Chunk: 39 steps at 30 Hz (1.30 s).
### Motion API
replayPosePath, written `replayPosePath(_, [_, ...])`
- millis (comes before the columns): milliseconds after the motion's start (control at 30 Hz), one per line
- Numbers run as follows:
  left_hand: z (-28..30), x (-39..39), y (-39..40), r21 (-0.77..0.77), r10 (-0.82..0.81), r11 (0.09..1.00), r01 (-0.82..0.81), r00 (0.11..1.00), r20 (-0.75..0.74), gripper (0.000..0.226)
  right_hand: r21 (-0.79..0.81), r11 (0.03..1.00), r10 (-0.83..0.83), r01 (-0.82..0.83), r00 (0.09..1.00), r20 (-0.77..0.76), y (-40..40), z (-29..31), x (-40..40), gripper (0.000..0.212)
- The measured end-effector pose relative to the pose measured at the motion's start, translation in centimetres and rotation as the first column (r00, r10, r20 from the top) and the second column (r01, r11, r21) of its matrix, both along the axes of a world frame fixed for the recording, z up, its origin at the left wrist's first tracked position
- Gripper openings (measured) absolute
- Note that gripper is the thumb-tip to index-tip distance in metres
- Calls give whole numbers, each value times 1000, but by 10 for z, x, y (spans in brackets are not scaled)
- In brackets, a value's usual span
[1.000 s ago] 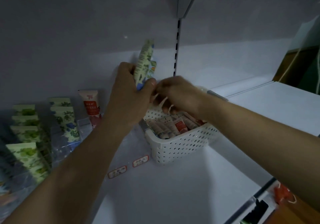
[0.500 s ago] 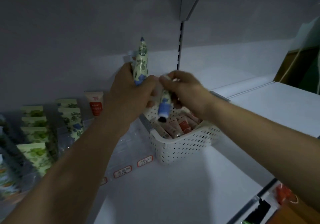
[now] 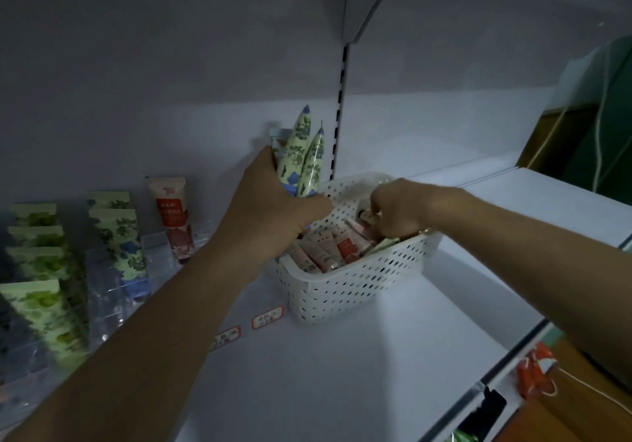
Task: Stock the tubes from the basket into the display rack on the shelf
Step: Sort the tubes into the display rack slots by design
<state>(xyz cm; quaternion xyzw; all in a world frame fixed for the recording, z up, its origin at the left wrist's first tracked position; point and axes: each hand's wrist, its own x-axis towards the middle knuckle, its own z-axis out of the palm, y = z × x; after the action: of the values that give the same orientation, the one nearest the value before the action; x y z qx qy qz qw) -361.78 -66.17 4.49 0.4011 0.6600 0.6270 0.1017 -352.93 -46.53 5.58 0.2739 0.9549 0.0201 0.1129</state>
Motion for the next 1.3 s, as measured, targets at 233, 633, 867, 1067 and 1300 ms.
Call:
replayPosePath(233, [0, -1, -1, 0, -10, 1000, 10, 997, 80, 38, -262, 965, -97, -14, 909, -406, 7, -1, -3, 32])
replayPosePath(633, [-4, 9, -1, 4, 22, 1000, -22, 987, -156, 43, -831, 401, -261, -384, 822, -506, -42, 56, 12, 58])
replayPosePath(867, [-6, 5, 4, 81, 137, 988, -132, 989, -53, 41, -252, 964, 38, -80, 985, -166, -9, 21, 9, 39])
replayPosePath(1067, [-8, 2, 5, 88, 72, 994, -70, 997, -19, 35, 33, 997, 67, -72, 989, 132, -22, 2, -2, 27])
replayPosePath(1300, [-9, 1, 3, 71, 34, 997, -34, 999, -7, 38, 107, 984, 107, -142, 954, 278, -27, -6, -16, 25])
